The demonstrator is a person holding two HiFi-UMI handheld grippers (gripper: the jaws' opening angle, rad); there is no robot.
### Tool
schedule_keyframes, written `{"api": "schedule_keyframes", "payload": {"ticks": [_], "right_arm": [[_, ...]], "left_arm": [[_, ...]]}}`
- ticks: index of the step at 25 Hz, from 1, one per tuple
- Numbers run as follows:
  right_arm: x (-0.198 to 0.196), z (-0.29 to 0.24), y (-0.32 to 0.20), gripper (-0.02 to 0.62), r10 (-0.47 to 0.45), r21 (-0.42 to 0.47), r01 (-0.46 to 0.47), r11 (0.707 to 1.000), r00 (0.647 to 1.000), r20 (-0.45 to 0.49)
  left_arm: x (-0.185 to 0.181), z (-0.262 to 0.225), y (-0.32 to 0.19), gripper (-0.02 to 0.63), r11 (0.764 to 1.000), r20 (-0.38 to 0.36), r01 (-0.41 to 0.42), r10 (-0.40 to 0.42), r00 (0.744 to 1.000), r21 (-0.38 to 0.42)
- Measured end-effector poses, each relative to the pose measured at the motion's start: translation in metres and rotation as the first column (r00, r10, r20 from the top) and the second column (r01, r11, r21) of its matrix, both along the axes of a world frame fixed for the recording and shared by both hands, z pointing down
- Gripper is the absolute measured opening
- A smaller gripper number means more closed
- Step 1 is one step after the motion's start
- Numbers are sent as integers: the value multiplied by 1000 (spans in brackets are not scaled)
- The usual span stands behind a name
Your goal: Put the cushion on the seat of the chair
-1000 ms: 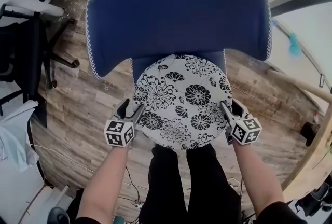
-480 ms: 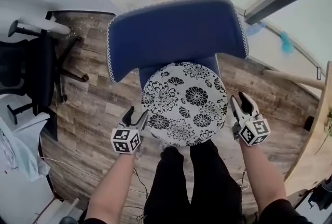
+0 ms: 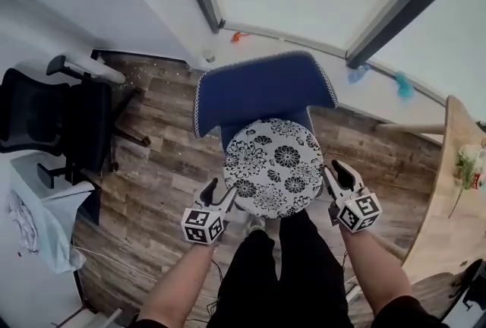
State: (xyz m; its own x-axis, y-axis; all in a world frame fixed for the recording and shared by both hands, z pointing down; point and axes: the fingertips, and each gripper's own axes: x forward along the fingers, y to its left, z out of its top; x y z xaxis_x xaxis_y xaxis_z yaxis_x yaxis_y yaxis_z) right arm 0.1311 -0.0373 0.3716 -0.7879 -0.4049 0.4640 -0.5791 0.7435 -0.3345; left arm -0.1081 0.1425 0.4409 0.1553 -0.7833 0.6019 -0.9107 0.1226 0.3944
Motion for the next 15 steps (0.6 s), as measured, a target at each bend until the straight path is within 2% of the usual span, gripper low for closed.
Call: {"api": "schedule_keyframes", "payload": {"ticks": [4, 6, 8, 12, 15], "right_arm": [[-6, -51, 5, 137, -7, 58, 5, 998, 999, 35], [-8, -75, 8, 135, -6, 72, 3, 997, 999, 41], [-6, -97, 9, 135, 0, 85, -4, 996, 999, 46], [4, -135, 4, 122, 10, 111, -18, 994, 997, 73], [7, -167, 6, 102, -12, 135, -3, 991, 994, 108]], "left_arm": [[13, -49, -10, 248, 995, 80, -78, 73, 994, 60], [11, -73, -11, 216, 993, 132, -91, 82, 988, 69], [9, -101, -15, 197, 990, 164, -92, 73, 984, 112], [4, -154, -28, 190, 972, 189, -86, 44, 981, 218], [5, -188, -35, 175, 965, 185, -74, 27, 982, 251]]}}
